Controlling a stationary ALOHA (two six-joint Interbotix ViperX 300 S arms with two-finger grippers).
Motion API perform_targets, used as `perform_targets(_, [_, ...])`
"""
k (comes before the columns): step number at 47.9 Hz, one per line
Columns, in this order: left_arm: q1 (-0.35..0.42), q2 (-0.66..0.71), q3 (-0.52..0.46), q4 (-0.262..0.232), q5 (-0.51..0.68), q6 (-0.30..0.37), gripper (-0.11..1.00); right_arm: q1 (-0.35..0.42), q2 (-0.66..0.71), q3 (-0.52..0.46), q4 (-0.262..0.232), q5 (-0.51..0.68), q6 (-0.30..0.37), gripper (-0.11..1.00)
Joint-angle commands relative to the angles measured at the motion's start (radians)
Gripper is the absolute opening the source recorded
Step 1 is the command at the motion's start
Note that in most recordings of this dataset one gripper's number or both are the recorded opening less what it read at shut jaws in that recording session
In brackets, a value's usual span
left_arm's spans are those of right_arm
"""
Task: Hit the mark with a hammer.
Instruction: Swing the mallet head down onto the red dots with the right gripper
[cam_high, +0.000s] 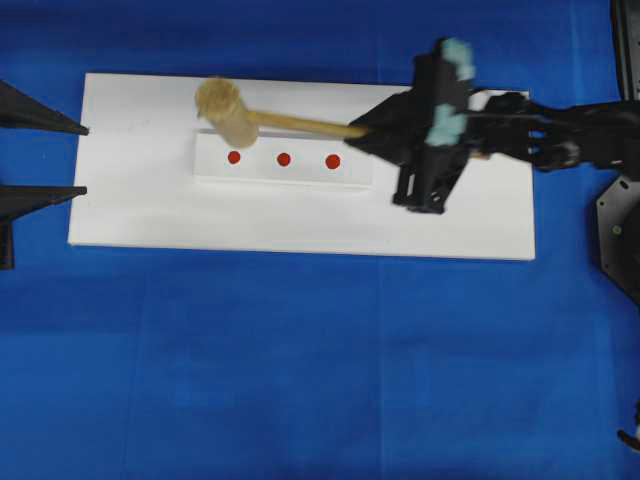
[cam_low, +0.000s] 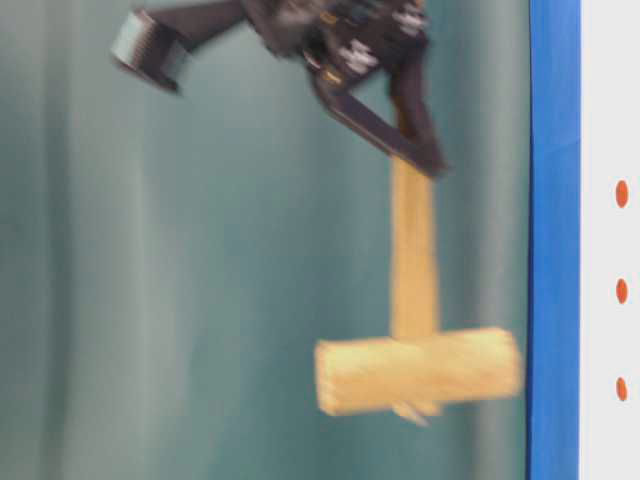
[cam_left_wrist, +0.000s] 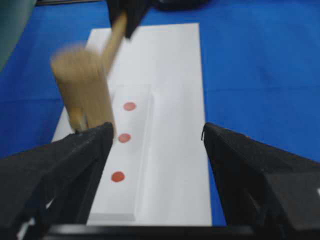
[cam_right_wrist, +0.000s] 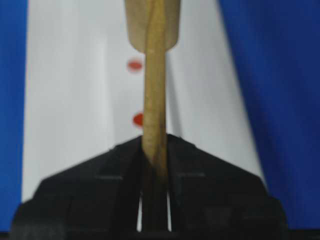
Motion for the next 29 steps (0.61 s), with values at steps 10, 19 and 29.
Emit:
perform_targets(10, [0.003,0.008,-0.008,0.000,-0.011,-0.002,0.69,0.002,-0.164,0.083,0.002,-0.032,0.011,0.03])
perform_targets(19, [0.003,0.009,-0.008,-0.002,-0.011,-0.003,0.69,0.002,-0.147,0.086,0.002,-0.032,0.011,0.03])
perform_targets(29, [0.003,0.009,-0.008,0.000,-0.011,-0.006,0.69,0.011,-0.034,0.118,0.038,-0.012,0.028,0.03])
